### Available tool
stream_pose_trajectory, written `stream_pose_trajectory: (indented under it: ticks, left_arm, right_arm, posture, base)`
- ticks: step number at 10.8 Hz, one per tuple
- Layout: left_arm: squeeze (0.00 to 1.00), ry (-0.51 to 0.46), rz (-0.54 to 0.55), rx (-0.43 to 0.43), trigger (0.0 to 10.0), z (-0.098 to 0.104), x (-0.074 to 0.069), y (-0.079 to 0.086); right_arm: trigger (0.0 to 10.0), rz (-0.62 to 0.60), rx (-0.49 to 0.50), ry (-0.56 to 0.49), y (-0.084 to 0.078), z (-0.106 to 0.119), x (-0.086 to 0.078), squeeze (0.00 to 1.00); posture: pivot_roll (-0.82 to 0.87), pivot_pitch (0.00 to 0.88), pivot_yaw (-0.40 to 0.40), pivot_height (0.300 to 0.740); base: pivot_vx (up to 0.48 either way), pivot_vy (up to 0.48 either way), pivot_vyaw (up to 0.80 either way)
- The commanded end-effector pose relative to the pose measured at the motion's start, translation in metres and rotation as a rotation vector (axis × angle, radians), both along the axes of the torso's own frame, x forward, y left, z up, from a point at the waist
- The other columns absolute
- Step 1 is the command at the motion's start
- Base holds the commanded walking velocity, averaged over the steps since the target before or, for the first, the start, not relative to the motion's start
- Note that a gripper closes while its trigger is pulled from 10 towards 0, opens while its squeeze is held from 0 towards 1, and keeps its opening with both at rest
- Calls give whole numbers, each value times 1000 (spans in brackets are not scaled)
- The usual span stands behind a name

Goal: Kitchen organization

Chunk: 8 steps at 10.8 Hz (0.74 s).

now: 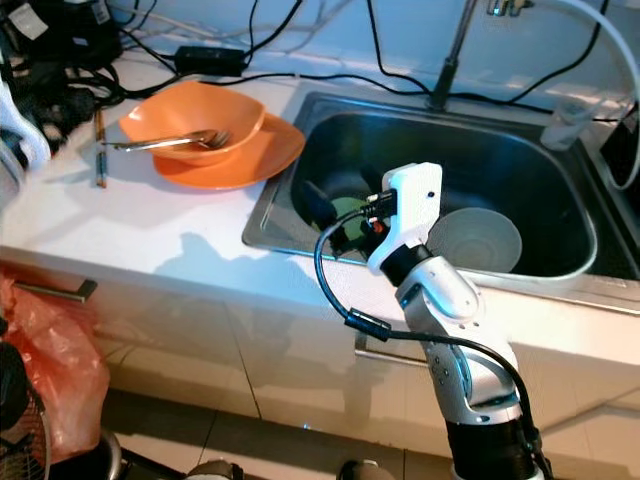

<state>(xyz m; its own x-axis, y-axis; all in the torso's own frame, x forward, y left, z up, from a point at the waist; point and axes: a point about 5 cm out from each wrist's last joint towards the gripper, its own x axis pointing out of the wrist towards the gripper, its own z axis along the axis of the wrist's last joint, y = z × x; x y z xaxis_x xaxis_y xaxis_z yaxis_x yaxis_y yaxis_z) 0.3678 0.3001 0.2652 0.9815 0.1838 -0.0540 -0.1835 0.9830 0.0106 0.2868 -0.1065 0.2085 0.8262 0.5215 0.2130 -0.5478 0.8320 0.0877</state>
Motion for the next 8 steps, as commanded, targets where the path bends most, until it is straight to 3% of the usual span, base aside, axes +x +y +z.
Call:
stream_pose_trajectory:
  ticks: [1,4,7,8]
  left_arm:
    - [1000,37,35,19,10000,-12,-1,6]
    - [1000,26,135,25,10000,-20,-4,22]
    - [1000,123,73,8,10000,-48,2,10]
    - [741,134,55,11,10000,-51,5,5]
  right_arm:
    - [10000,15,-2,-9,2,0,-2,0]
    - [10000,18,-1,-4,3,-2,-3,0]
    - [10000,9,0,-7,2,-1,-4,0]
    - [10000,3,1,-8,1,-1,-5,0]
  posture:
    - [-10,48,-27,740]
    - [-13,50,-26,740]
    - [-28,54,-17,740]
    - [-31,57,-11,740]
  base:
    - [0,0,0]
    - [0,0,0]
    - [0,0,0]
    - [0,0,0]
